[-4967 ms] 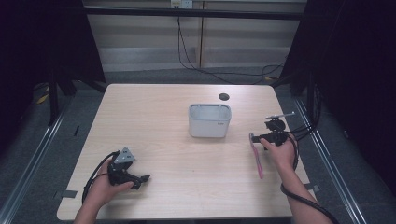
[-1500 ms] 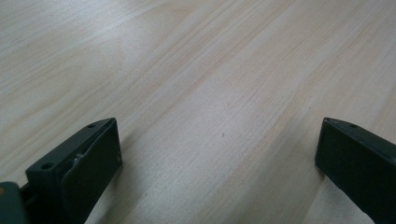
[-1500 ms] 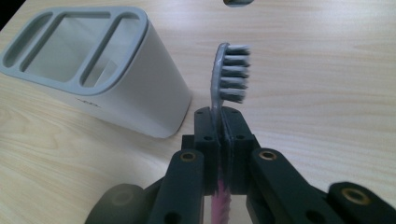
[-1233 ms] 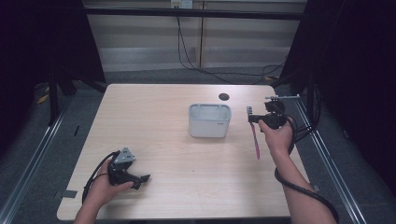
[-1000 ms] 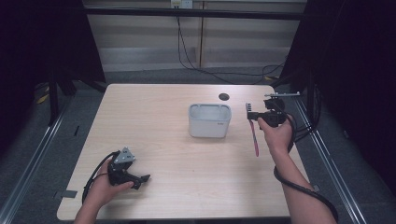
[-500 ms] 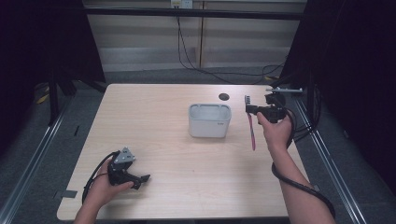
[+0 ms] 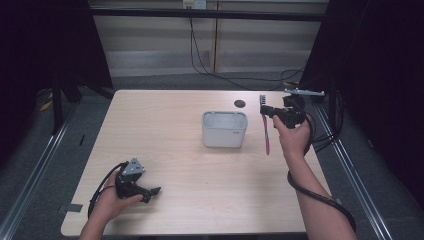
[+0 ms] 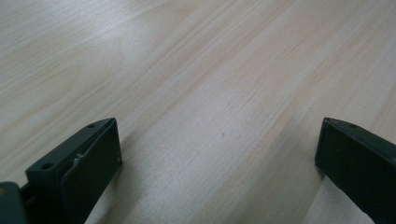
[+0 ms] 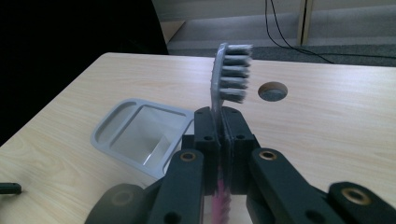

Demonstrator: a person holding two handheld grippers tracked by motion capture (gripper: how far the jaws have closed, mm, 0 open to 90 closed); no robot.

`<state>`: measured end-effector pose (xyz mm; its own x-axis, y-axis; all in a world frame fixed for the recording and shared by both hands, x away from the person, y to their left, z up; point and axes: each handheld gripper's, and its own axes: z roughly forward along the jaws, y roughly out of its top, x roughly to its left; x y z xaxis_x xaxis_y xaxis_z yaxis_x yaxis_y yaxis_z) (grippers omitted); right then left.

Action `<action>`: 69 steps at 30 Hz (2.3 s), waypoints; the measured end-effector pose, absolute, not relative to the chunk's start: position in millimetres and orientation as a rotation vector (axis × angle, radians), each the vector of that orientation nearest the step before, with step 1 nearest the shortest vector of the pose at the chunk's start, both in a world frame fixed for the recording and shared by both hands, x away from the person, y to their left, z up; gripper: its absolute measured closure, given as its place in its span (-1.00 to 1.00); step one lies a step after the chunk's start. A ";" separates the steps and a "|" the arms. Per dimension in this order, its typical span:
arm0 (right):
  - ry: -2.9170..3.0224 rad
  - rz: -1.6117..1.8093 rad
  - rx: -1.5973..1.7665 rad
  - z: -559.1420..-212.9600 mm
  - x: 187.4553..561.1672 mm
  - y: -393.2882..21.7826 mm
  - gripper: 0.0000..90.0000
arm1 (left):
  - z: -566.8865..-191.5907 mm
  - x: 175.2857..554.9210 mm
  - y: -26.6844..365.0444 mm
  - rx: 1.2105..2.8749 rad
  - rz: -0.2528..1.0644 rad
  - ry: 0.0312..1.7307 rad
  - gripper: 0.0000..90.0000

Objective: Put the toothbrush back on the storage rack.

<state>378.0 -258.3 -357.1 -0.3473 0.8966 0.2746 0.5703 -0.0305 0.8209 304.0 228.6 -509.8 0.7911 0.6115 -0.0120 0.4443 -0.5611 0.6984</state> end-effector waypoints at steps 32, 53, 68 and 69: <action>1.800 1.415 1.399 -336.0 385.3 -241.6 0.93 | -509.8 303.8 228.5 2.258 0.299 0.779 -1.00; 1.761 1.449 1.297 -330.1 393.8 -227.7 0.93 | -509.7 304.0 228.7 2.259 0.293 0.776 -1.00; 1.756 1.467 1.265 -329.6 402.4 -219.3 0.93 | -510.0 303.7 228.2 2.249 0.295 0.785 -1.00; 1.756 1.464 1.267 -329.3 403.0 -218.7 0.93 | -510.0 303.7 228.2 2.250 0.297 0.784 -1.00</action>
